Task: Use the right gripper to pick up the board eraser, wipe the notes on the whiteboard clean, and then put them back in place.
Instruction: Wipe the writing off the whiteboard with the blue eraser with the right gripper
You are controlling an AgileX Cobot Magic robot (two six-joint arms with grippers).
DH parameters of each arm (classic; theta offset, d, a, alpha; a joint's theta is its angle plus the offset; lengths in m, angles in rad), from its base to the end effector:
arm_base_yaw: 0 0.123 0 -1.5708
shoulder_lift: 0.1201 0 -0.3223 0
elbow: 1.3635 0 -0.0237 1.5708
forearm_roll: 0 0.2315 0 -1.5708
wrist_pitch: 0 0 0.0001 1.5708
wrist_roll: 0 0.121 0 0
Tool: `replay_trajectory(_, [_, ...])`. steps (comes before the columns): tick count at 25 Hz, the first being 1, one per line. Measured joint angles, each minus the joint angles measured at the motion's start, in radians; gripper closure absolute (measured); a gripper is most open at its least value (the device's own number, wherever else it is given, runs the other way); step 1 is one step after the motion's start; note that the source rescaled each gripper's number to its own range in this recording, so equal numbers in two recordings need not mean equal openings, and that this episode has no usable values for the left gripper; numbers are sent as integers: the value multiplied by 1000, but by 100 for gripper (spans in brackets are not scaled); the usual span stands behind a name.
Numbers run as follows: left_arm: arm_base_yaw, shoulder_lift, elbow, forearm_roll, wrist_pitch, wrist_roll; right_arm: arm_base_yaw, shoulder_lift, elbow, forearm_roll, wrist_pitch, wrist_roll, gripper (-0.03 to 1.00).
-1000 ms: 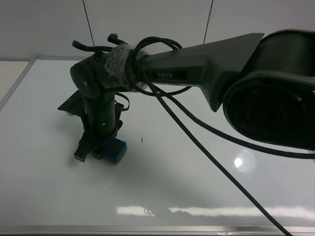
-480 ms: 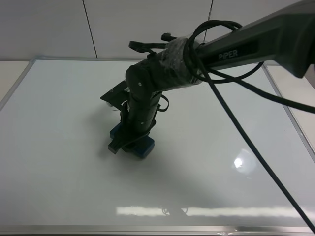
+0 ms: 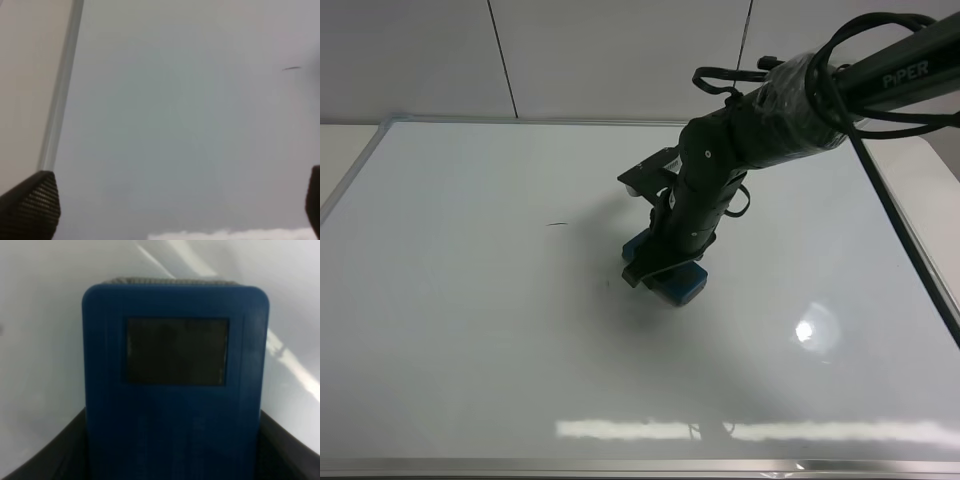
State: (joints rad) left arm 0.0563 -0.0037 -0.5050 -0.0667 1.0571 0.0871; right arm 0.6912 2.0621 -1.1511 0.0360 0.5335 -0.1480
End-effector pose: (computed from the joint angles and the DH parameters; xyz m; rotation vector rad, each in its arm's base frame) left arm -0.0332 -0.0089 0.2562 0.0345 2.0299 0.0107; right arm 0.2954 0.2473 0.1149 -1.1585 2.7016 0.1151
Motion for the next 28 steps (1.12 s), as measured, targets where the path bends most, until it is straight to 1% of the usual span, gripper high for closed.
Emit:
replay_trajectory(8, [0, 0, 0, 0, 0, 0, 8, -1, 0, -9, -3, 17, 96])
replay_trajectory(12, [0, 0, 0, 0, 0, 0, 28, 12, -52, -21, 59, 45, 96])
replay_trajectory(15, [0, 0, 0, 0, 0, 0, 67, 26, -104, -23, 92, 61, 96])
replay_trajectory(18, [0, 0, 0, 0, 0, 0, 128, 44, -145, -15, 89, 71, 96])
replay_trajectory(21, [0, 0, 0, 0, 0, 0, 164, 61, -179, 4, 67, 74, 96])
replay_trajectory(24, [0, 0, 0, 0, 0, 0, 172, 105, -253, 8, 89, 83, 96])
replay_trajectory(28, [0, 0, 0, 0, 0, 0, 175, 197, -430, 2, 196, 88, 96])
